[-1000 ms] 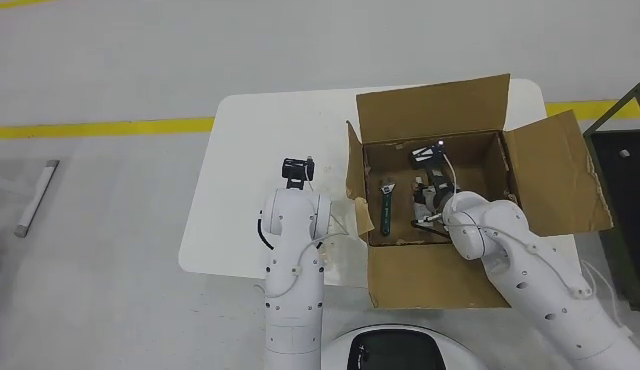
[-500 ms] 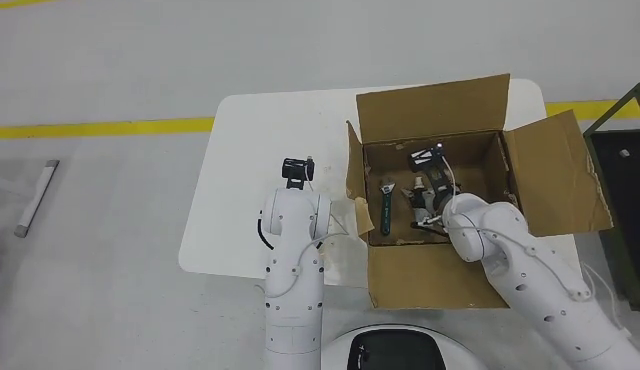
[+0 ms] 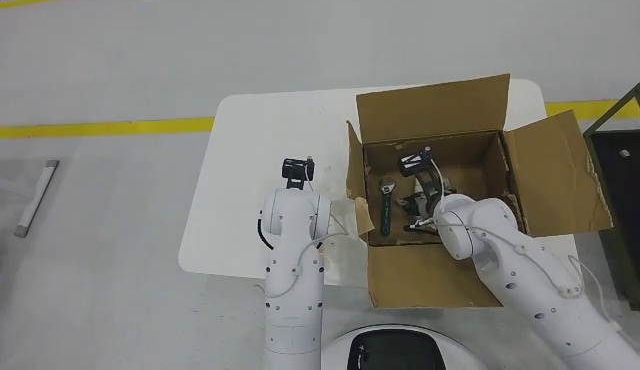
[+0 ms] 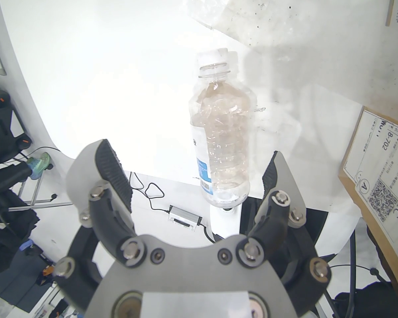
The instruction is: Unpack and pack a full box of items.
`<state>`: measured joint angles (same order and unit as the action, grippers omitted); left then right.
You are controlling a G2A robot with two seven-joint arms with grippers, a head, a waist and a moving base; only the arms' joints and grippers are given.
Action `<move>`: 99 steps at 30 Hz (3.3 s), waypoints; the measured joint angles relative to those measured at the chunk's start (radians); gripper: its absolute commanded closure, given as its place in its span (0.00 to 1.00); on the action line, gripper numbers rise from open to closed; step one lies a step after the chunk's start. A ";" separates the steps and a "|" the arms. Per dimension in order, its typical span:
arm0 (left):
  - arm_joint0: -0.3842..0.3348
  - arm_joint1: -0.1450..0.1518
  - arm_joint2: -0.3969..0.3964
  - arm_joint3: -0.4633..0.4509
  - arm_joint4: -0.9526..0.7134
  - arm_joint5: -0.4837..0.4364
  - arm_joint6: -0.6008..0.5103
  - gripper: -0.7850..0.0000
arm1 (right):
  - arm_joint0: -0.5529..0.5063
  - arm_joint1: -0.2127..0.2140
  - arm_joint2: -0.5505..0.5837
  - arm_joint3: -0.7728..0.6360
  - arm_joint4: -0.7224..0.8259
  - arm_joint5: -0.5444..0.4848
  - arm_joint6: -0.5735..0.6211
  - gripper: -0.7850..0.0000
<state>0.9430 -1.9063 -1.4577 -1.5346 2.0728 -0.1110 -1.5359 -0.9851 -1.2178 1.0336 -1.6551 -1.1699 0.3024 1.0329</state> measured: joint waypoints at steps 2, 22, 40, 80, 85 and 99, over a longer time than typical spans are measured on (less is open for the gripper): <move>0.000 0.000 0.000 0.000 0.000 0.000 0.000 0.00 | 0.000 -0.003 -0.003 0.010 0.005 -0.002 -0.003 0.00; 0.000 0.000 0.000 0.000 0.000 0.000 0.000 0.00 | -0.002 -0.030 -0.011 0.066 0.042 -0.008 -0.055 0.23; 0.000 0.000 0.000 0.000 0.000 0.000 0.000 0.00 | 0.001 -0.050 -0.014 0.112 0.050 -0.009 -0.060 0.22; 0.000 0.000 0.000 0.000 0.000 0.000 0.000 0.00 | -0.204 -0.041 0.314 -0.213 0.371 -0.210 -0.374 1.00; 0.000 0.000 0.000 0.000 0.000 0.000 0.000 0.00 | -0.283 -0.042 0.447 -0.245 0.696 -0.308 -0.459 1.00; 0.000 0.000 0.000 0.000 0.000 0.000 0.000 0.00 | -0.298 -0.055 0.521 -0.099 1.506 -0.462 -0.417 1.00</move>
<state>0.9430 -1.9063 -1.4577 -1.5346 2.0728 -0.1110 -1.5359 -1.2828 -1.2730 1.5545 -1.7538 0.3361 -0.1598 0.6158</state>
